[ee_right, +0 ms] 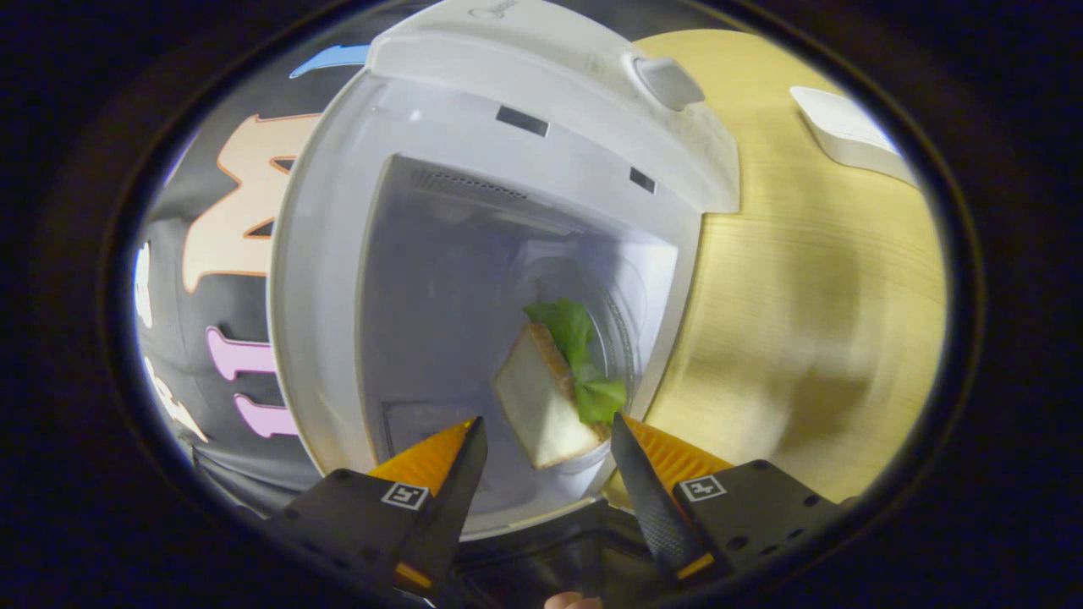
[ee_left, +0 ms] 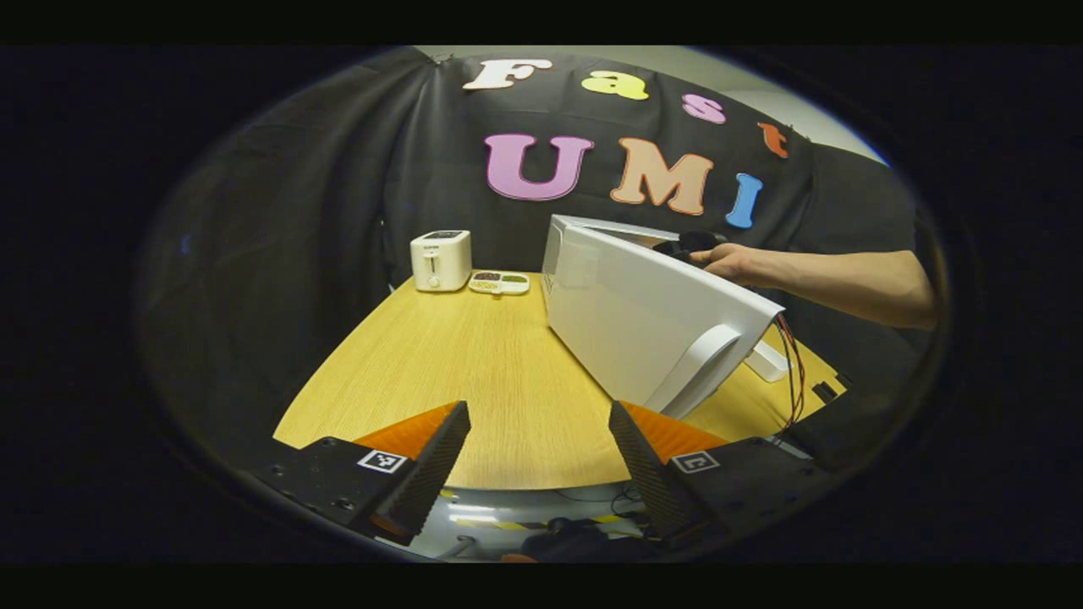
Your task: Open the microwave oven with the left hand, put the food in, and close the microwave oven.
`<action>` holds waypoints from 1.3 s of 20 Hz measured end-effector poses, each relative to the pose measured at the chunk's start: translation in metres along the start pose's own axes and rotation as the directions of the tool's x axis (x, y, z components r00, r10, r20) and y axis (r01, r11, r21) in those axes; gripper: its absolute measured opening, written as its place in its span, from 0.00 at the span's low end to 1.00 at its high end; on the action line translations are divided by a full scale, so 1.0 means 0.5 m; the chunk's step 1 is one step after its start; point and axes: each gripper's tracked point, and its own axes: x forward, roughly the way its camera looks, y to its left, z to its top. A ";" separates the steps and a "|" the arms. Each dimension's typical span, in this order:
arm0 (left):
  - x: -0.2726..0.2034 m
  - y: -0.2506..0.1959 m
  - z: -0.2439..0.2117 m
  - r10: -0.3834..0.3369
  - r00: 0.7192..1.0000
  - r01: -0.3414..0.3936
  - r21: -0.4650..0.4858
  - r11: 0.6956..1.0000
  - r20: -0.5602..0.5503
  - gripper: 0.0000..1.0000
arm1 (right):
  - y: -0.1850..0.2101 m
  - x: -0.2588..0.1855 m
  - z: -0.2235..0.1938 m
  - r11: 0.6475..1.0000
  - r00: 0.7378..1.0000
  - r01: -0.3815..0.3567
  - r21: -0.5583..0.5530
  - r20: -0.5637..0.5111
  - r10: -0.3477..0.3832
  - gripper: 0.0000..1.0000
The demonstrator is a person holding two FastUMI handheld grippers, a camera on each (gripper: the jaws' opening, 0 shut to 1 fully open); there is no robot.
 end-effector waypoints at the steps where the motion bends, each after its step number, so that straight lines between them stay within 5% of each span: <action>1: 0.003 -0.003 0.002 -0.007 1.000 0.007 0.016 1.000 0.002 0.95 | -0.009 -0.020 0.000 1.000 1.000 -0.002 -0.020 -0.009 0.002 0.91; 5: 0.022 -0.021 0.014 -0.052 0.999 0.050 0.115 0.992 0.012 0.98 | -0.044 -0.109 0.032 0.980 0.999 -0.028 -0.198 -0.020 0.024 0.91; 10: 0.057 -0.047 0.036 -0.108 0.994 0.097 0.284 0.954 0.021 0.98 | -0.077 -0.230 0.082 0.859 0.996 -0.091 -0.505 -0.032 0.087 0.79; 12: 0.069 -0.055 0.058 -0.108 0.993 0.089 0.305 0.948 0.046 0.98 | -0.080 -0.280 0.087 0.759 0.992 -0.121 -0.640 -0.052 0.113 0.78; 14: 0.082 -0.064 0.068 -0.107 0.993 0.088 0.298 0.951 0.046 0.75 | -0.075 -0.330 0.094 0.623 0.988 -0.137 -0.770 -0.058 0.145 0.76; 15: 0.087 -0.073 0.074 -0.110 0.993 0.092 0.287 0.953 0.048 0.53 | -0.074 -0.351 0.094 0.556 0.985 -0.144 -0.818 -0.066 0.159 0.70; 16: 0.089 -0.084 0.083 -0.118 0.992 0.098 0.278 0.956 0.054 0.48 | -0.070 -0.374 0.094 0.497 0.982 -0.152 -0.854 -0.073 0.174 0.70; 17: 0.091 -0.090 0.097 -0.109 0.992 0.086 0.272 0.959 0.070 0.26 | -0.064 -0.395 0.096 0.442 0.979 -0.156 -0.883 -0.078 0.191 0.70; 19: 0.105 -0.107 0.111 -0.099 0.991 0.074 0.258 0.963 0.086 0.01 | -0.045 -0.432 0.103 0.336 0.967 -0.160 -0.928 -0.079 0.241 0.70; 24: 0.117 -0.176 0.113 -0.103 0.992 0.077 0.295 0.952 0.073 0.00 | 0.031 -0.541 0.106 0.023 0.910 -0.140 -0.990 -0.120 0.397 0.70; 26: 0.126 -0.187 0.115 -0.078 0.995 0.055 0.296 0.954 0.067 0.00 | 0.061 -0.577 0.112 -0.053 0.881 -0.110 -0.992 -0.122 0.457 0.70</action>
